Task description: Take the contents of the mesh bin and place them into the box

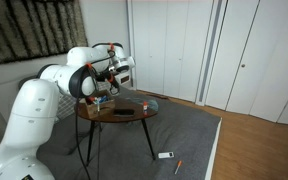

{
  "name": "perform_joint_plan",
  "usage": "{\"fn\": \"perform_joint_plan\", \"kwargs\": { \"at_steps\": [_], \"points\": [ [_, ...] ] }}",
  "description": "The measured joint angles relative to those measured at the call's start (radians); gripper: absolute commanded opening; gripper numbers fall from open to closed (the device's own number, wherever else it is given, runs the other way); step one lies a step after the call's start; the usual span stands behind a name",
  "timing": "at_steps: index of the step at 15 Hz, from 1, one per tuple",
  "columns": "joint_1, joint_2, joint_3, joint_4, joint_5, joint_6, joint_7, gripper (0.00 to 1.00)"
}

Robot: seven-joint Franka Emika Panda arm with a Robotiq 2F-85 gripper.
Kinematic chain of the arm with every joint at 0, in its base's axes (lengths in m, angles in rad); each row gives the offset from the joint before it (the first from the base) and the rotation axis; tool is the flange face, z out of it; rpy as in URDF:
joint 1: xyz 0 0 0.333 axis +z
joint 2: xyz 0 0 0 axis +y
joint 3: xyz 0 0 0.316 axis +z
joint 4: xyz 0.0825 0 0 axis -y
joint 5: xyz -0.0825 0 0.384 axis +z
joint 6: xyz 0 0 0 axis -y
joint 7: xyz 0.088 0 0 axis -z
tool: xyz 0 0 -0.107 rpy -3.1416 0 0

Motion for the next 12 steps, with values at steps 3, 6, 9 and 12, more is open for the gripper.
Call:
{"fn": "perform_joint_plan", "kwargs": {
  "at_steps": [3,6,9,12],
  "points": [
    [0.006,0.040,0.009,0.010,0.016,0.000,-0.028,0.02],
    [0.007,0.079,0.021,0.031,0.050,-0.001,-0.060,0.02],
    [0.009,0.114,0.034,0.050,0.086,-0.002,-0.092,0.02],
    [0.010,0.141,0.045,0.061,0.143,-0.003,-0.109,0.02]
  ]
}}
